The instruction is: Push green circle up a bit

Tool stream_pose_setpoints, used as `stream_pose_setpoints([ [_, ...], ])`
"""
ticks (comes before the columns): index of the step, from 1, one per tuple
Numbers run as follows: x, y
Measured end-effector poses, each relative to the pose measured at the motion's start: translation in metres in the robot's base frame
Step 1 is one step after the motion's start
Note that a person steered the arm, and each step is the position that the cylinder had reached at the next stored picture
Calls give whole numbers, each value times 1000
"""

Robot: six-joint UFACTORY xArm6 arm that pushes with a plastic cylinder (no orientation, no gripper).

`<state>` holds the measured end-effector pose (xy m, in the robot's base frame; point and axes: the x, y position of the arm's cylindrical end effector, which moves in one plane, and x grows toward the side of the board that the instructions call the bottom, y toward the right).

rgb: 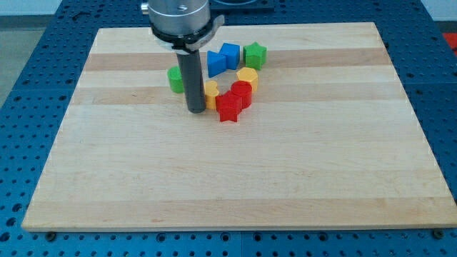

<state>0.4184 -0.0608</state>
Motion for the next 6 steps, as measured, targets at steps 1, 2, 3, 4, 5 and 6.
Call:
stream_pose_setpoints([
  [1,0,6],
  [2,0,4],
  [3,0,-4],
  [4,0,-41],
  [5,-3,-64],
  [6,-9,-77],
])
